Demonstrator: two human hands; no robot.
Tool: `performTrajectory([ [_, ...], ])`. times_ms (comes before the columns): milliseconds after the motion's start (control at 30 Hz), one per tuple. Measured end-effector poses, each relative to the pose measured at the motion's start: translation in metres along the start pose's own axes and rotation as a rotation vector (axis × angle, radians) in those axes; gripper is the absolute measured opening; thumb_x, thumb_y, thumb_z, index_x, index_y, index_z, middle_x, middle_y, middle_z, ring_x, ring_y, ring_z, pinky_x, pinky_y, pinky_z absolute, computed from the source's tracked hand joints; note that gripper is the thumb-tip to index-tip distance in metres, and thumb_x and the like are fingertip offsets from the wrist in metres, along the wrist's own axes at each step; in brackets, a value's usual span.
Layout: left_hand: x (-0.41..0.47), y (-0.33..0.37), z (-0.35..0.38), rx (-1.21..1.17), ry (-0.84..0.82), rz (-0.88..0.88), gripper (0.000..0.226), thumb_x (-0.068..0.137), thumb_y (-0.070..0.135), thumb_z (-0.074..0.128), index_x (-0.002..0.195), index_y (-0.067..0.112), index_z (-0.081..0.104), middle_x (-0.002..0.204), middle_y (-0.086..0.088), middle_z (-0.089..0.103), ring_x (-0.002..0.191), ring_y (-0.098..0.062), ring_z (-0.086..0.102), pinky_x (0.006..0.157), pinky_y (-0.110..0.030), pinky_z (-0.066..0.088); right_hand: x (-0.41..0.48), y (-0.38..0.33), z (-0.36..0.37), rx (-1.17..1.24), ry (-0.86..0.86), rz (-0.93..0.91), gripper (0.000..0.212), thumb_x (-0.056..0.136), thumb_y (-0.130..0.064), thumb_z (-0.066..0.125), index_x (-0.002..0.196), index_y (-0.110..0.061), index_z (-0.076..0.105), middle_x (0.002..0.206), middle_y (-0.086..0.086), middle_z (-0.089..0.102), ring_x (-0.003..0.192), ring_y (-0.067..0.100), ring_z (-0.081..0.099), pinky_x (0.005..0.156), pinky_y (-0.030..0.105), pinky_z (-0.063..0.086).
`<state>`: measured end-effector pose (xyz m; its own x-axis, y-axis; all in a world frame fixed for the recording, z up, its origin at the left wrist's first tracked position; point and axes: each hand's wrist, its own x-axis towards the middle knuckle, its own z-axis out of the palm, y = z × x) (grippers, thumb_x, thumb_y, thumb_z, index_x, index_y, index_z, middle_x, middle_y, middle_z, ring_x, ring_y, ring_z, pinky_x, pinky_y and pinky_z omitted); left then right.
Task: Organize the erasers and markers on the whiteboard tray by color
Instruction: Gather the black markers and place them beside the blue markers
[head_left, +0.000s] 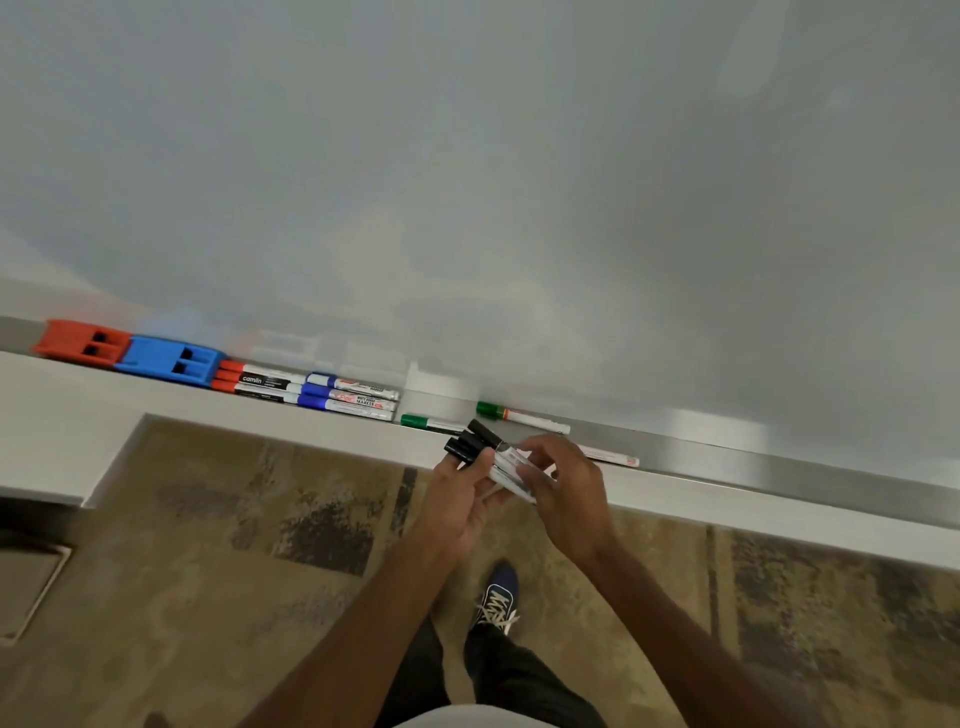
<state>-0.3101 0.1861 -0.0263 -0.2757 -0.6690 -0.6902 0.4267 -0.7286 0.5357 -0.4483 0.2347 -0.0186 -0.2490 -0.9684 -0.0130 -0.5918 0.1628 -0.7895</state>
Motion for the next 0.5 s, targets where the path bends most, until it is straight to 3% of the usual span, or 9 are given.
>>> performTrajectory([
  [300,0.007,0.013,-0.023,-0.022,0.069,0.035,0.026,0.084,0.005,0.068,0.110,0.000,0.064,0.103,-0.022,0.073,0.094,-0.034,0.072,0.071,-0.041,0.061,0.016,-0.015,0.019,0.020,-0.079,-0.010,0.013,0.092,-0.018,0.064,0.102,-0.018,0.072,0.095,-0.002,0.070,0.084,0.013,0.062,0.073,0.034,0.052],
  [400,0.010,0.018,-0.028,-0.013,0.109,0.040,0.026,0.087,0.003,0.066,0.113,-0.002,0.063,0.106,-0.023,0.072,0.095,-0.035,0.072,0.079,-0.044,0.060,0.021,-0.019,0.024,0.032,-0.102,-0.010,0.013,0.092,-0.019,0.064,0.102,-0.020,0.073,0.095,-0.004,0.071,0.083,0.010,0.061,0.072,0.032,0.052],
  [500,0.012,0.024,-0.031,-0.049,0.117,0.049,0.026,0.085,0.003,0.068,0.110,-0.001,0.064,0.101,-0.020,0.074,0.091,-0.032,0.073,0.072,-0.038,0.061,0.027,-0.021,0.031,0.028,-0.108,-0.005,0.016,0.091,-0.016,0.065,0.104,-0.020,0.073,0.097,-0.003,0.071,0.085,0.010,0.062,0.074,0.031,0.052],
])
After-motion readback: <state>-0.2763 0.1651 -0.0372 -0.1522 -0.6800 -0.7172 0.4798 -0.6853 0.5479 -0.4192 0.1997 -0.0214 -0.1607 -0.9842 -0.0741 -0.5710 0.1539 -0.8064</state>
